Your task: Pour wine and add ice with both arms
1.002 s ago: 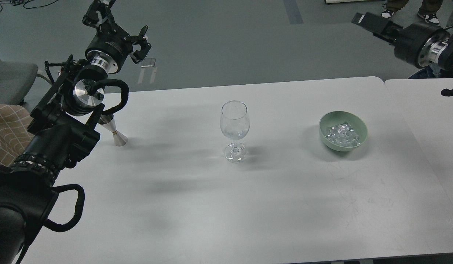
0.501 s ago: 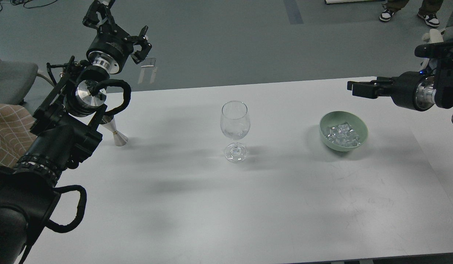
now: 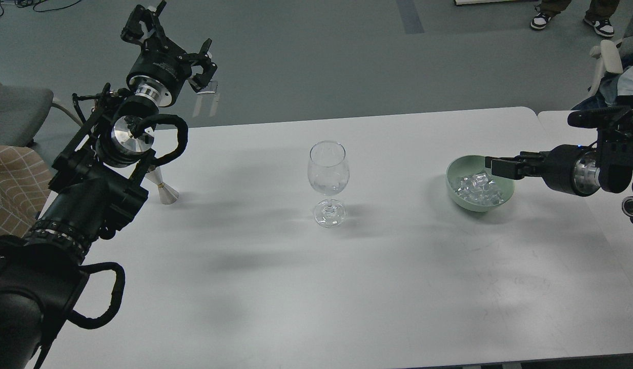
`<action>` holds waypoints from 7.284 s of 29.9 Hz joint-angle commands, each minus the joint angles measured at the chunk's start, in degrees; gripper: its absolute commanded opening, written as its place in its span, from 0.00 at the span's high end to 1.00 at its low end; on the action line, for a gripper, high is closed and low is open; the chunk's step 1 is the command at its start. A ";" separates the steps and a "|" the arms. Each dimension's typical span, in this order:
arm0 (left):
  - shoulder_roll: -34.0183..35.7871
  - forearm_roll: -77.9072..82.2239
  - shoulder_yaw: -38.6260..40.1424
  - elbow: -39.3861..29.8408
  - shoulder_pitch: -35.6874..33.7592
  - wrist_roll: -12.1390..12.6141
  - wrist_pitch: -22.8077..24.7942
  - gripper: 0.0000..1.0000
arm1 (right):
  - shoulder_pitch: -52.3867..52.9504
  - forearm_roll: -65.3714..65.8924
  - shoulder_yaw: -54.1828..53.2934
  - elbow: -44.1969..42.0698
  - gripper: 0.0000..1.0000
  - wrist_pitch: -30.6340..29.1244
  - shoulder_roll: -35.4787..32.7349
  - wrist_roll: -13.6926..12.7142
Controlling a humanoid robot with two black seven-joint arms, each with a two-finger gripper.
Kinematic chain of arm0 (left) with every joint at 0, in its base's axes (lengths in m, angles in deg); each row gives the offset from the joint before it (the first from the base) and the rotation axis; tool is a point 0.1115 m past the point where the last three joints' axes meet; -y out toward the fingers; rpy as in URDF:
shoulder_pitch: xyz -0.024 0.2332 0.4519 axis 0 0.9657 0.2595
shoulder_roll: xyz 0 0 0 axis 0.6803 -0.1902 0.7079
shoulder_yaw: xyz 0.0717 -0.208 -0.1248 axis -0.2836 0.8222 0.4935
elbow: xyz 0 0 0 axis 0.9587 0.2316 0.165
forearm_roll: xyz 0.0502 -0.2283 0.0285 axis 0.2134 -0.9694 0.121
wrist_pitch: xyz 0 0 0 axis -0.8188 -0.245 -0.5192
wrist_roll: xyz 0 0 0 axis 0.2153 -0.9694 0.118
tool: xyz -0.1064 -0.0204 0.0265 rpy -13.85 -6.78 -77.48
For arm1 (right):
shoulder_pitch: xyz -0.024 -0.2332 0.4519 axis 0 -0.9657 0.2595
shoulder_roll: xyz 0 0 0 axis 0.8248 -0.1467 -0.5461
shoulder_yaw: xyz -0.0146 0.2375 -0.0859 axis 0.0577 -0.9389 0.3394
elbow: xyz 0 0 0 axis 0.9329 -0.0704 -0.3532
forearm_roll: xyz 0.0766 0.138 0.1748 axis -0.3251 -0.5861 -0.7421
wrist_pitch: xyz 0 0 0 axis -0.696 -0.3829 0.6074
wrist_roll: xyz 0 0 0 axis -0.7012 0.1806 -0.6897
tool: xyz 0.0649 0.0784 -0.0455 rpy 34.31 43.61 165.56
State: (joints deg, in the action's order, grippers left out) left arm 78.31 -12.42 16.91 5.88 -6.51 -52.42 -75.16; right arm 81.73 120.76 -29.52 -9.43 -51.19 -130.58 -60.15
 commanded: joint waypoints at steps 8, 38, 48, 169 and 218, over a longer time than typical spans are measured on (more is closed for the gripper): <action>-0.26 0.03 0.02 -0.01 1.35 -0.20 0.49 0.02 | -0.98 1.80 0.36 -0.43 0.28 1.03 3.37 -0.55; 0.27 -0.06 0.02 -0.01 1.70 -1.34 0.75 0.02 | -0.54 4.01 1.23 -5.08 0.43 1.03 8.29 -2.57; 0.62 -0.06 0.11 -0.01 2.14 -1.34 0.75 0.02 | -0.89 4.01 1.41 -5.26 0.48 0.95 8.65 -2.92; 3.43 -0.93 0.28 -0.10 1.70 -1.69 0.57 0.02 | 4.56 4.98 -12.65 13.46 0.64 -1.69 23.68 -3.62; 4.58 -0.41 -0.68 -0.01 1.88 -5.37 2.33 0.02 | 2.18 -40.61 -55.97 -9.56 0.00 -0.64 30.09 -3.01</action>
State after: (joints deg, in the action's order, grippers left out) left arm 82.88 -12.88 16.60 5.86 -4.46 -55.81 -72.93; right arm 83.86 86.90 -82.83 -16.09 -51.82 -100.77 -63.30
